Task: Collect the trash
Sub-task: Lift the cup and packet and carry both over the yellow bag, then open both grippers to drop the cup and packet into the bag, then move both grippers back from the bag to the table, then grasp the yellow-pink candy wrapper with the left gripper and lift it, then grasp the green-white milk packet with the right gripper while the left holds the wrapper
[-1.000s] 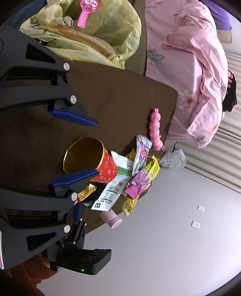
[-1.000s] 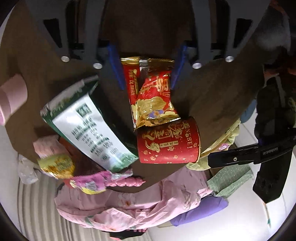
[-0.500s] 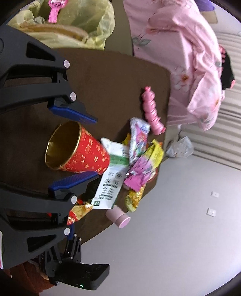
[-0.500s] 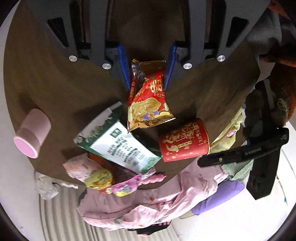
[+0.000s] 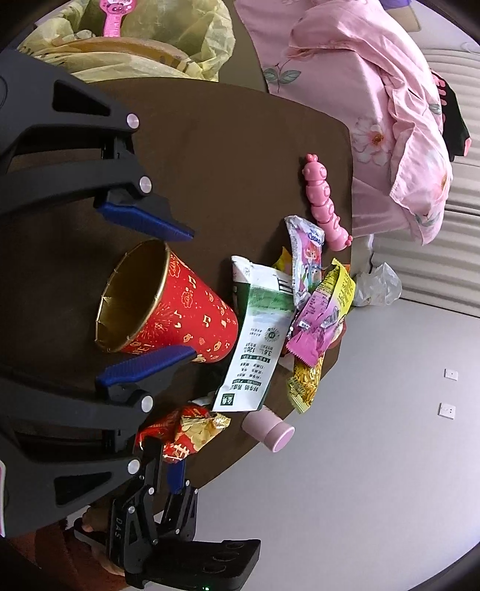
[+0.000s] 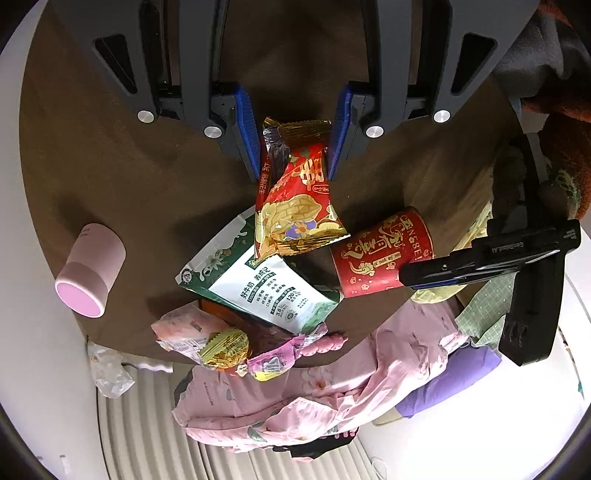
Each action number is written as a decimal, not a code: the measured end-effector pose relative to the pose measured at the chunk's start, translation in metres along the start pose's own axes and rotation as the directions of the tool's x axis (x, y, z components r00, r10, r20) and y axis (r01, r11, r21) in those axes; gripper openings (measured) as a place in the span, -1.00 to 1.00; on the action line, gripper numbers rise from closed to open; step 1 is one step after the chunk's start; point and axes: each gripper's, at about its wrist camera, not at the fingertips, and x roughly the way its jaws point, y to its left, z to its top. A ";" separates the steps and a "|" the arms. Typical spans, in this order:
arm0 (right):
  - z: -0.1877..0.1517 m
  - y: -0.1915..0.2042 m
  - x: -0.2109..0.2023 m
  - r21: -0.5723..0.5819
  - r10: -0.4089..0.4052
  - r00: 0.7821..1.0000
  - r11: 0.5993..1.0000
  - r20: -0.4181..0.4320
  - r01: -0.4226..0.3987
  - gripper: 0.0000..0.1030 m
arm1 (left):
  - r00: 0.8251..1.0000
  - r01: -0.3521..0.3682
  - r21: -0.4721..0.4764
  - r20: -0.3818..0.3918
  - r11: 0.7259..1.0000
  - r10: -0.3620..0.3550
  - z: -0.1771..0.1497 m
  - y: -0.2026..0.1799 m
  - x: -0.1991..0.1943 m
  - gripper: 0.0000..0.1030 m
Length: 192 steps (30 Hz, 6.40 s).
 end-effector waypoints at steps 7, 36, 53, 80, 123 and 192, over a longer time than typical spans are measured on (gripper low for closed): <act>0.001 -0.001 -0.008 0.008 -0.029 0.999 1.000 0.028 0.029 -0.33 | 1.000 0.015 0.046 -0.015 0.999 -0.014 -0.010 -0.008 -0.004 0.13; 0.038 0.033 -0.032 -0.097 -0.034 0.990 0.994 0.139 0.048 -0.33 | 0.982 -0.081 -0.116 0.163 0.990 0.099 -0.009 0.020 -0.084 0.09; 0.112 0.154 0.025 -0.360 0.159 0.982 0.926 0.101 -0.113 -0.33 | 0.828 -0.402 -0.399 0.224 0.824 0.513 -0.035 0.151 -0.188 0.09; 0.167 0.256 0.193 -0.427 0.268 0.943 0.843 -0.196 -0.328 -0.33 | 0.900 -0.409 -0.437 -0.049 0.801 0.433 -0.089 0.243 -0.109 0.05; 0.135 0.158 0.104 -0.318 0.113 0.993 0.943 0.038 -0.095 0.28 | 0.933 -0.196 -0.485 0.176 0.852 0.314 -0.058 0.201 -0.127 0.29; 0.072 -0.034 0.044 -0.033 -0.008 1.000 0.999 0.019 0.008 0.34 | 0.991 -0.096 -0.260 -0.115 0.961 0.068 -0.019 0.076 -0.009 -0.47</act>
